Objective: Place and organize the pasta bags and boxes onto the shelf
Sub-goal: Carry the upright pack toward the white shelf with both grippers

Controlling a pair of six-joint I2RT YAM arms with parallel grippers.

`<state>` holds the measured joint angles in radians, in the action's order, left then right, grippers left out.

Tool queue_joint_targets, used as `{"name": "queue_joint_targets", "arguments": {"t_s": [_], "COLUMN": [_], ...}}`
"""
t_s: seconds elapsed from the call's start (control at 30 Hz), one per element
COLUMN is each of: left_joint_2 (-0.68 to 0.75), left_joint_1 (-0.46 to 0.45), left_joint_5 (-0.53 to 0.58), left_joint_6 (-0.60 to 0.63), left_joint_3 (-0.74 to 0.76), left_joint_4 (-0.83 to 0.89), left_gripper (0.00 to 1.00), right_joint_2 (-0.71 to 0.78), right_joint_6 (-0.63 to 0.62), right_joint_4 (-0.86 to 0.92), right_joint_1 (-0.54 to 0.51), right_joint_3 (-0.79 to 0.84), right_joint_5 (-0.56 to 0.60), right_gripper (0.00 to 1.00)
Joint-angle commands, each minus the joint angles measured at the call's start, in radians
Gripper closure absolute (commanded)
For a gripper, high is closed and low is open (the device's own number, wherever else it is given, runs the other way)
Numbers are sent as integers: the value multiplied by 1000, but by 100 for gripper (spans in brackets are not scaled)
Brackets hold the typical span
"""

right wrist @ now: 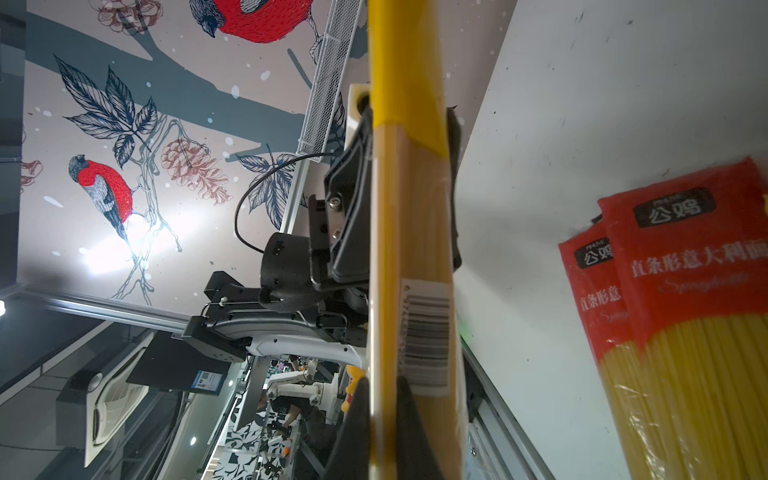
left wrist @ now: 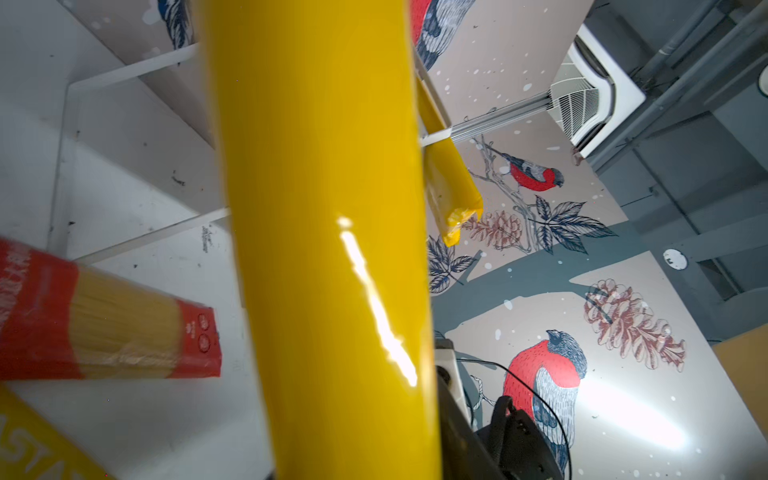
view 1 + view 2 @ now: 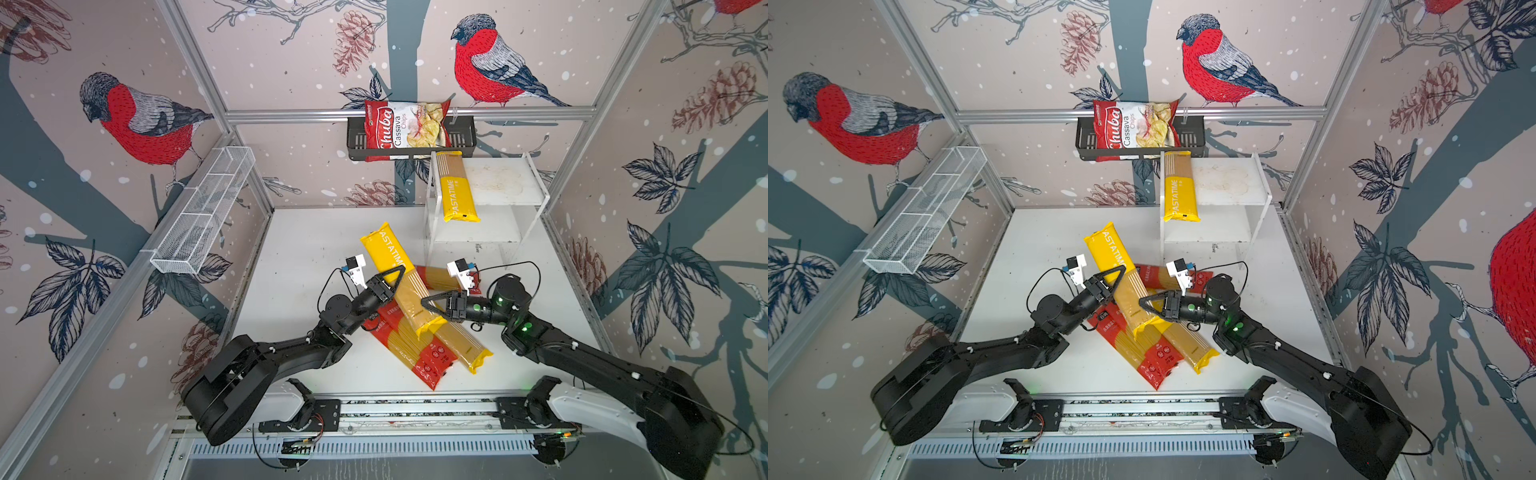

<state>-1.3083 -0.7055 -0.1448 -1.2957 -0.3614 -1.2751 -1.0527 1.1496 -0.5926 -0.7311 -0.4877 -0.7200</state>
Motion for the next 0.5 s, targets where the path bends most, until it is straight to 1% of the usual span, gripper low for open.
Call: {"name": "queue_joint_targets", "arguments": {"t_s": [0.0,0.03,0.1,0.2,0.23,0.33,0.47], "left_joint_2": [-11,-12,-10,-9,-11,-9,11], "left_joint_1": [4,6,9,9,10,12,17], "left_joint_5": [-12,-13,-16,-15,-14,-7,14], "left_joint_6": [39,38,47,56,59,56,69], "left_joint_3": [-16,-25,-50,-90,-103,-132,-182], "left_joint_4": [-64,-64,-54,-27,-23,-13,41], "left_gripper": [77,82,88,90,90,90,90], "right_joint_2": [7,10,15,31,37,70,122], "right_joint_6": [5,2,-7,-45,-63,-125,-142], "right_joint_4": [-153,-141,-120,-75,-53,26,26], "right_joint_1": [7,10,12,13,13,25,35], "right_joint_3": [-1,0,4,7,12,28,63], "right_joint_5": [-8,-3,8,12,17,39,83], "right_gripper": [80,76,66,51,47,40,31]}}
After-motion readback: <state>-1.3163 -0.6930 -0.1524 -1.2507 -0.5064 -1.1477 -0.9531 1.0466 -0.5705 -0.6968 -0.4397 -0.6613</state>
